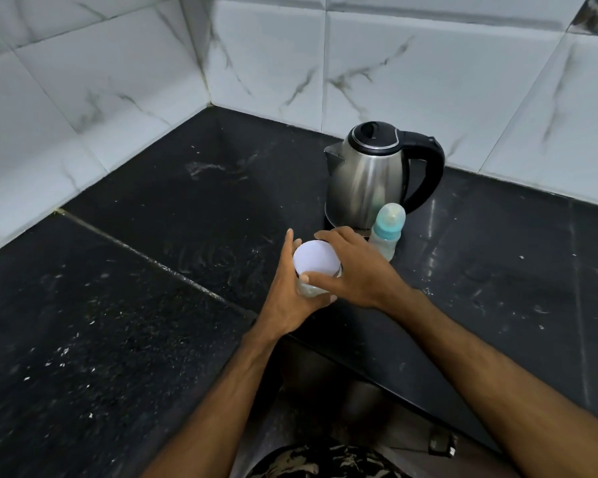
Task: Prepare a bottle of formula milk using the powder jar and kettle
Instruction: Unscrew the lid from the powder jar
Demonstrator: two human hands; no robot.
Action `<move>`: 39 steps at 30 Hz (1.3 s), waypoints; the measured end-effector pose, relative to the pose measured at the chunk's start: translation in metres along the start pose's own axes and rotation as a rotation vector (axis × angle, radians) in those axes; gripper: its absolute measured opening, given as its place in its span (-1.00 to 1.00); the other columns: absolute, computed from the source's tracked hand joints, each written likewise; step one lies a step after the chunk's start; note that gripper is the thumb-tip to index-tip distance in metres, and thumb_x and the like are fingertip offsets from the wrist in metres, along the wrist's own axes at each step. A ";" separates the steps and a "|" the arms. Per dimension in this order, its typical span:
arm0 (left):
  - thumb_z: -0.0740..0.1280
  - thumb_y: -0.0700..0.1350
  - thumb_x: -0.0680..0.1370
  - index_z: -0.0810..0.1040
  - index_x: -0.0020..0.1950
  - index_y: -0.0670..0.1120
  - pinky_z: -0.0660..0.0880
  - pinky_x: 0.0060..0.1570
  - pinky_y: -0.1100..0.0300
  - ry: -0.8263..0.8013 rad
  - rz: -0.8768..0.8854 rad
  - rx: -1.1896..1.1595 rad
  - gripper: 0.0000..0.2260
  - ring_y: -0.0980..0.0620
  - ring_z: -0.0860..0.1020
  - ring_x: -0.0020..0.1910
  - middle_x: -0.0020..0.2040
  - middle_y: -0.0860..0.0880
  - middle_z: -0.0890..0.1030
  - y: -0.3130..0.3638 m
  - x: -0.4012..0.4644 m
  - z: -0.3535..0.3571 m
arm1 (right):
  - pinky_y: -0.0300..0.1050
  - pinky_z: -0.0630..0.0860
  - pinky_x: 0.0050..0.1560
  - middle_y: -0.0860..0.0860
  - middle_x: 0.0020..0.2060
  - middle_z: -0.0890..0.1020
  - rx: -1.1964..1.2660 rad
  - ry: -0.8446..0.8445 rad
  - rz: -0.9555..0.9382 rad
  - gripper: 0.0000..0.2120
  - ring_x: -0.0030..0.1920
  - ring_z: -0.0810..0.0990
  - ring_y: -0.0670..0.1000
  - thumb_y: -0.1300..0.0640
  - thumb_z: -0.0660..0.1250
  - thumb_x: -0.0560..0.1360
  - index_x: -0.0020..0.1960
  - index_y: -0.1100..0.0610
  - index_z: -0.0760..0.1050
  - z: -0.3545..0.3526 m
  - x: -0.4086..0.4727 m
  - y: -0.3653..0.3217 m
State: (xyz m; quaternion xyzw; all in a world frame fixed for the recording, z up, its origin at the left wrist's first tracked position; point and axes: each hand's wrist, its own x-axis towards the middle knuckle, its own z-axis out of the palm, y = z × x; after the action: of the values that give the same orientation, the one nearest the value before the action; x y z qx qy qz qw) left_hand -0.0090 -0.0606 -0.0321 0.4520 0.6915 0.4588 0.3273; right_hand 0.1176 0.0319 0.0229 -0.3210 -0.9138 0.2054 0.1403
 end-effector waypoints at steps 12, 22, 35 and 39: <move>0.68 -0.02 0.22 0.23 0.46 0.01 0.50 0.29 0.08 0.292 -0.109 -0.067 -0.06 0.06 0.48 0.32 0.38 0.03 0.45 -0.007 -0.002 0.035 | -0.02 0.41 0.32 -0.03 0.42 0.39 -0.238 -0.173 -0.015 -0.14 0.36 0.40 0.03 -0.37 0.37 0.37 0.52 0.00 0.19 -0.007 0.018 -0.009; 0.62 -0.05 0.34 0.15 0.55 -0.04 0.25 0.47 0.16 0.100 -0.125 0.076 -0.07 -0.01 0.32 0.48 0.51 -0.04 0.32 -0.003 0.008 0.017 | -0.08 0.40 0.30 0.00 0.40 0.39 -0.211 -0.200 -0.022 -0.14 0.34 0.37 0.05 -0.25 0.43 0.40 0.54 0.04 0.15 -0.005 0.023 -0.015; 0.65 -0.03 0.27 0.32 0.37 0.12 0.50 0.25 0.11 0.125 -0.083 0.120 -0.23 0.09 0.54 0.22 0.23 0.11 0.54 -0.015 0.012 0.011 | -0.10 0.34 0.33 -0.04 0.41 0.39 -0.136 -0.273 -0.136 -0.20 0.35 0.36 0.01 -0.16 0.47 0.40 0.51 -0.02 0.19 -0.013 0.027 -0.002; 0.58 -0.02 0.39 0.14 0.56 -0.01 0.23 0.43 0.22 0.001 -0.175 0.168 -0.13 0.11 0.35 0.43 0.48 0.03 0.35 -0.016 0.020 0.018 | -0.13 0.29 0.40 -0.04 0.46 0.33 -0.034 -0.370 -0.172 -0.13 0.42 0.33 -0.02 -0.09 0.52 0.38 0.54 -0.02 0.13 -0.024 0.031 0.002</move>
State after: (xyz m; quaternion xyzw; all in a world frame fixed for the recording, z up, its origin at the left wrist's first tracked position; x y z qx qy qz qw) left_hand -0.0062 -0.0388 -0.0543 0.4154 0.7644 0.3691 0.3270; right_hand 0.1048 0.0601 0.0471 -0.2011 -0.9514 0.2326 -0.0185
